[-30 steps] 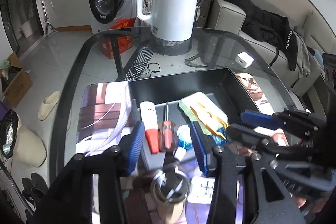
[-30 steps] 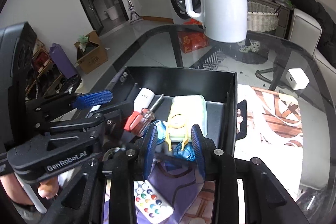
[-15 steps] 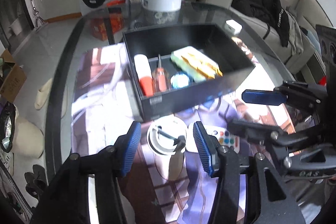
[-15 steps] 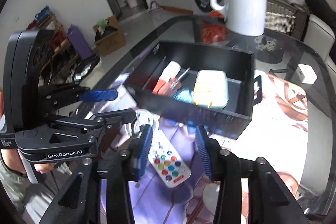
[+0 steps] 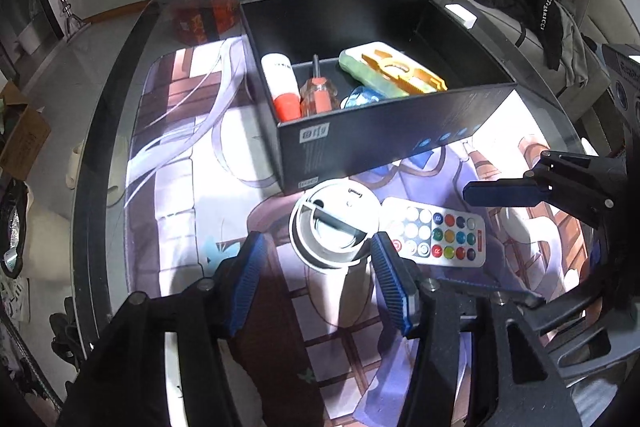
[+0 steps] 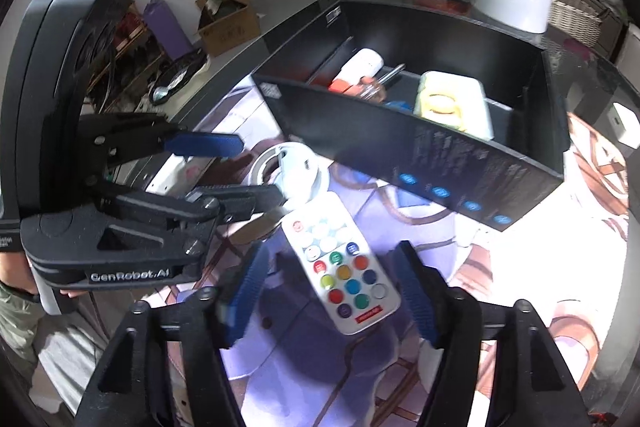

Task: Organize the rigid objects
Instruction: 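Move the left tool to the white round lid while the right approaches the white remote, then grasp the white lid with the left tool while the right grasps the white remote, then lift the lid and remote up over the black box with both tools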

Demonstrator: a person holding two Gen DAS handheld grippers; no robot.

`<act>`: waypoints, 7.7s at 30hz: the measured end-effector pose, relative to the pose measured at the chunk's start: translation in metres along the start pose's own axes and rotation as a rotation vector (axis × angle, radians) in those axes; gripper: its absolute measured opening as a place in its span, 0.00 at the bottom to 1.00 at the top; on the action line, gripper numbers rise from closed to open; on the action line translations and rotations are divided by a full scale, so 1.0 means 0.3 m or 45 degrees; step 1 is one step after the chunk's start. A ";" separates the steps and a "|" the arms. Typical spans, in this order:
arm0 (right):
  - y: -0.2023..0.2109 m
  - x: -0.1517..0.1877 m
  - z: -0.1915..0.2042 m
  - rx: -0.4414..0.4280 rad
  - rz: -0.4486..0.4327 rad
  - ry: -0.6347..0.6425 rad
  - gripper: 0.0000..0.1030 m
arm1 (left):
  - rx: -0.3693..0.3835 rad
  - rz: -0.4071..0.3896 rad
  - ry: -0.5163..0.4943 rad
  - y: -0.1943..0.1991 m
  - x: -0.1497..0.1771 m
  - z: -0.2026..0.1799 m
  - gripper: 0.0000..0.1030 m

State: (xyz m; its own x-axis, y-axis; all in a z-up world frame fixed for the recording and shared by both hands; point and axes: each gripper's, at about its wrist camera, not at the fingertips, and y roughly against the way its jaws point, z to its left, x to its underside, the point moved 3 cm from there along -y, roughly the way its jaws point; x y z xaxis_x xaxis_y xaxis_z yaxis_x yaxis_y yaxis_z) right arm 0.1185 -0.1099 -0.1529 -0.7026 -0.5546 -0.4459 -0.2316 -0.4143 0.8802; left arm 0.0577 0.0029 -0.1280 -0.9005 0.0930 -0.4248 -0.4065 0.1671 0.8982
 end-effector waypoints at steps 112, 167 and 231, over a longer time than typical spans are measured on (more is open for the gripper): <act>-0.021 0.043 -0.077 0.159 0.042 -0.043 0.37 | -0.086 0.038 -0.119 -0.075 -0.039 -0.130 0.53; -0.104 -0.017 0.063 0.238 0.012 0.049 0.38 | -0.097 -0.062 -0.063 0.057 0.016 -0.012 0.44; 0.152 0.099 -0.077 0.224 -0.277 -0.273 0.38 | -0.068 -0.067 -0.302 0.001 0.019 -0.247 0.74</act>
State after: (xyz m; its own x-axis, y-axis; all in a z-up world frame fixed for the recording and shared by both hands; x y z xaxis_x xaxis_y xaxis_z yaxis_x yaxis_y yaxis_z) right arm 0.1027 -0.1619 -0.1298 -0.7449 -0.2948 -0.5985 -0.4912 -0.3648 0.7910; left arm 0.0411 -0.0692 -0.1217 -0.8190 0.3148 -0.4797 -0.4649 0.1261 0.8764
